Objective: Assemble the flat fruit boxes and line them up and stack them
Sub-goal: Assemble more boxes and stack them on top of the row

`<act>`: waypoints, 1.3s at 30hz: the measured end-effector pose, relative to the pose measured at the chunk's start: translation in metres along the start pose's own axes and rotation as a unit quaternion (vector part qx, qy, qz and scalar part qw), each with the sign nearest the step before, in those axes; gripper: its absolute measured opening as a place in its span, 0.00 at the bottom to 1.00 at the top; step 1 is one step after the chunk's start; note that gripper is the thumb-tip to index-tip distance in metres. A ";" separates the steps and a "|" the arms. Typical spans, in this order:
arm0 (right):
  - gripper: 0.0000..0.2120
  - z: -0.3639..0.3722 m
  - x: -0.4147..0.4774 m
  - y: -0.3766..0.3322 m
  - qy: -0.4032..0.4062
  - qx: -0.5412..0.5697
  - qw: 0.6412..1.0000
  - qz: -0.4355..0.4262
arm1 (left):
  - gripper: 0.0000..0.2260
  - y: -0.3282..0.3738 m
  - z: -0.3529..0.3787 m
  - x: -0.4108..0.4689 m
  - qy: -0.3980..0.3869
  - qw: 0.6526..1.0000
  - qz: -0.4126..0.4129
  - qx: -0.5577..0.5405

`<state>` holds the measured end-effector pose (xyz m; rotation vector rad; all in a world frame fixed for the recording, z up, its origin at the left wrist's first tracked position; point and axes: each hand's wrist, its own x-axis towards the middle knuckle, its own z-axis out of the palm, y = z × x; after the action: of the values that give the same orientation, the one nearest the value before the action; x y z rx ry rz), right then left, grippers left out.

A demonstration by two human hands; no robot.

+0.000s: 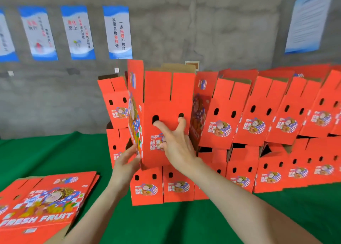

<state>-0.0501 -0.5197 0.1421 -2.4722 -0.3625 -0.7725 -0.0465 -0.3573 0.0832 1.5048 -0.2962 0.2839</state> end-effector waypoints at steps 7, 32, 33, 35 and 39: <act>0.35 0.003 0.060 0.063 0.042 -0.078 0.988 0.127 | 0.21 -0.005 0.029 0.078 -0.075 0.966 0.012 0.247; 0.25 0.061 0.127 0.063 -0.010 -0.411 0.911 -0.038 | 0.22 -0.055 0.037 0.140 -0.146 0.933 0.055 0.324; 0.23 0.061 0.125 0.061 -0.015 -0.415 0.909 -0.031 | 0.22 -0.058 0.026 0.135 -0.128 0.929 0.051 0.344; 0.21 0.060 0.124 0.057 -0.026 -0.425 0.905 -0.023 | 0.21 -0.065 0.000 0.124 -0.076 0.922 0.045 0.378; 0.27 0.061 0.125 0.042 -0.031 -0.455 0.890 0.007 | 0.18 -0.073 -0.051 0.108 -0.059 0.911 0.037 0.407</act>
<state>0.0942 -0.5086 0.1568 -3.3663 0.0326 -1.0173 0.0817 -0.3095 0.0520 2.3460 -0.3509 0.4056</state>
